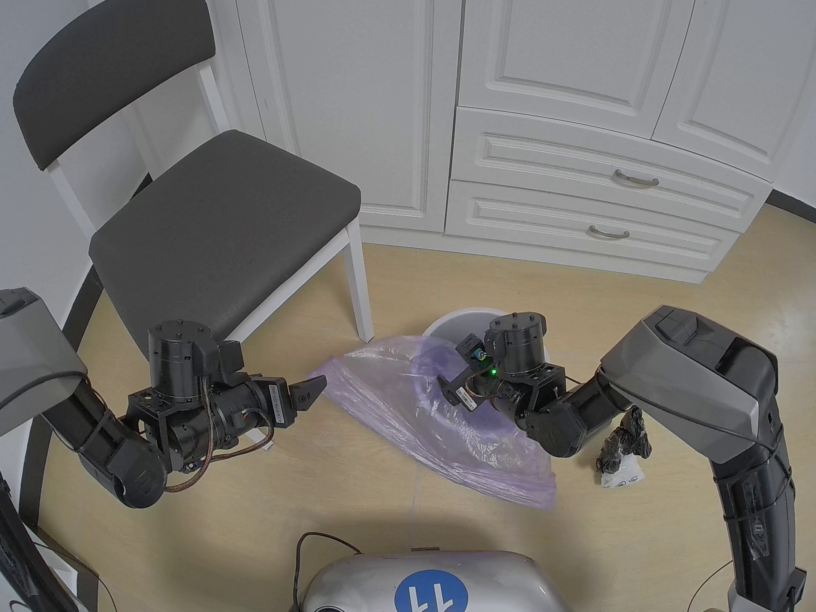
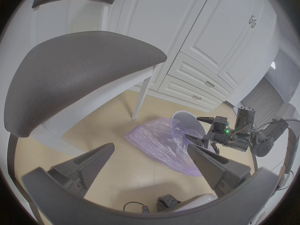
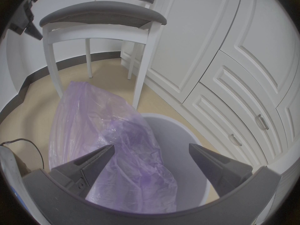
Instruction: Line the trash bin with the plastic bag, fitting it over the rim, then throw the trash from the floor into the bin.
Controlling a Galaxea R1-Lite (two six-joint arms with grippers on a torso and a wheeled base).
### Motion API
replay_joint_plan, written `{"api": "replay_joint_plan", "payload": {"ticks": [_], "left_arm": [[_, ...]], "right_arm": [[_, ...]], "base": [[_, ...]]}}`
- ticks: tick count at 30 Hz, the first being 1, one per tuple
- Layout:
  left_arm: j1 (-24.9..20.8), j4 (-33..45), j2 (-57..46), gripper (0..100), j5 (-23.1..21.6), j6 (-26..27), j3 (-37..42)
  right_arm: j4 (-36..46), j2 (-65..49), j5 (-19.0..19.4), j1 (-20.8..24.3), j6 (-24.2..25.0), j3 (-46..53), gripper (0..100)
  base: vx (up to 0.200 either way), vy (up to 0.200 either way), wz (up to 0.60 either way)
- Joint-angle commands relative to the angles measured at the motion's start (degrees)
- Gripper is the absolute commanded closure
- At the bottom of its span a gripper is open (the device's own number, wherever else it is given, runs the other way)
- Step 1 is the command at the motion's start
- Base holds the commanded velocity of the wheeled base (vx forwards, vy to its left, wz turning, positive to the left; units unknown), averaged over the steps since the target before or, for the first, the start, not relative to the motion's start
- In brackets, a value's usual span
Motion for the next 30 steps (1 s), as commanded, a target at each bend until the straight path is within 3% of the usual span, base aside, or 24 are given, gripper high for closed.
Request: {"api": "replay_joint_plan", "payload": {"ticks": [1,8,22,30], "left_arm": [[-0.02,-0.09,0.08,0,0.01,-0.04,0.14],[-0.11,-0.09,-0.01,0,0.01,0.05,0.23],[0.06,-0.09,0.08,0,0.01,0.05,0.14],[0.06,-0.09,0.43,0,0.01,0.05,0.14]], "right_arm": [[2.52,-0.9,0.01,-1.88,0.1,-1.12,0],[4.19,1.38,0.01,-3.29,0.28,-1.65,0],[10.17,5.16,0.01,-9.35,0.01,-14.04,0],[10.79,3.84,0.01,-10.93,0.28,-14.75,0]], "base": [[0.0,0.0,0.0],[0.0,0.0,0.0],[0.0,0.0,0.0],[0.0,0.0,0.0]]}}
